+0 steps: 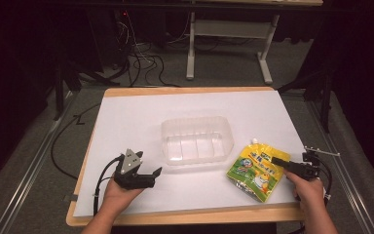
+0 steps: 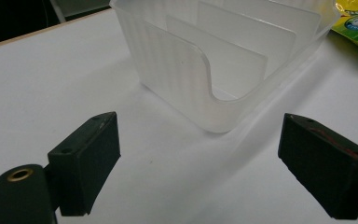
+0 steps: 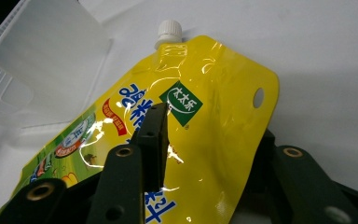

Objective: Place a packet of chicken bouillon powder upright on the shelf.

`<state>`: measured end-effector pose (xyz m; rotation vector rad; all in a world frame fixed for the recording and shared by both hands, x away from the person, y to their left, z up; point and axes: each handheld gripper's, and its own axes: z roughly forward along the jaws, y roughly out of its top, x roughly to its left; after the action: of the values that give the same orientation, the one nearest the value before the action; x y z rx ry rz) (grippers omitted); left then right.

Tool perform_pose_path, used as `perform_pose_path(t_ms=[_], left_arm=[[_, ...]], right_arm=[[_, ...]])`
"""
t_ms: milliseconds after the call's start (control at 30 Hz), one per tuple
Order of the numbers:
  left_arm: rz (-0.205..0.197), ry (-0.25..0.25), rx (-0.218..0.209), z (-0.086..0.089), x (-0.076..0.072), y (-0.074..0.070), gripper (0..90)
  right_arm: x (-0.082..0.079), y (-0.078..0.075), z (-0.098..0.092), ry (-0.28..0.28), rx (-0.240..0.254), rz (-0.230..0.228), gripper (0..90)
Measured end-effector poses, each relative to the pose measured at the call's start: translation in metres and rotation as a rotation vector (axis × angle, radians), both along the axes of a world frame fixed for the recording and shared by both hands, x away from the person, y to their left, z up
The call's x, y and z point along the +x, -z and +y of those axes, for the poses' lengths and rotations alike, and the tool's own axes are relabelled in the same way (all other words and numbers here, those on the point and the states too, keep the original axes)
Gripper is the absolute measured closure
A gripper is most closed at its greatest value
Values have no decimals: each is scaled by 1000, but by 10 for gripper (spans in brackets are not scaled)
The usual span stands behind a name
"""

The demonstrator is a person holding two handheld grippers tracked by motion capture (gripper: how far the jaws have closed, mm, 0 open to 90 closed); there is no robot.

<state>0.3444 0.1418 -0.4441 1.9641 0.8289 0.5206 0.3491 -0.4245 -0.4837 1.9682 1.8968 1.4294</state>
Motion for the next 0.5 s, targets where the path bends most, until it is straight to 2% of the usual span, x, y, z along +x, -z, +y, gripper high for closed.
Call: perform_pose_path(t_ms=[500], left_arm=[[0, 1, 0, 0, 0, 0, 135]], right_arm=[[0, -1, 0, 13, -22, 7, 745]])
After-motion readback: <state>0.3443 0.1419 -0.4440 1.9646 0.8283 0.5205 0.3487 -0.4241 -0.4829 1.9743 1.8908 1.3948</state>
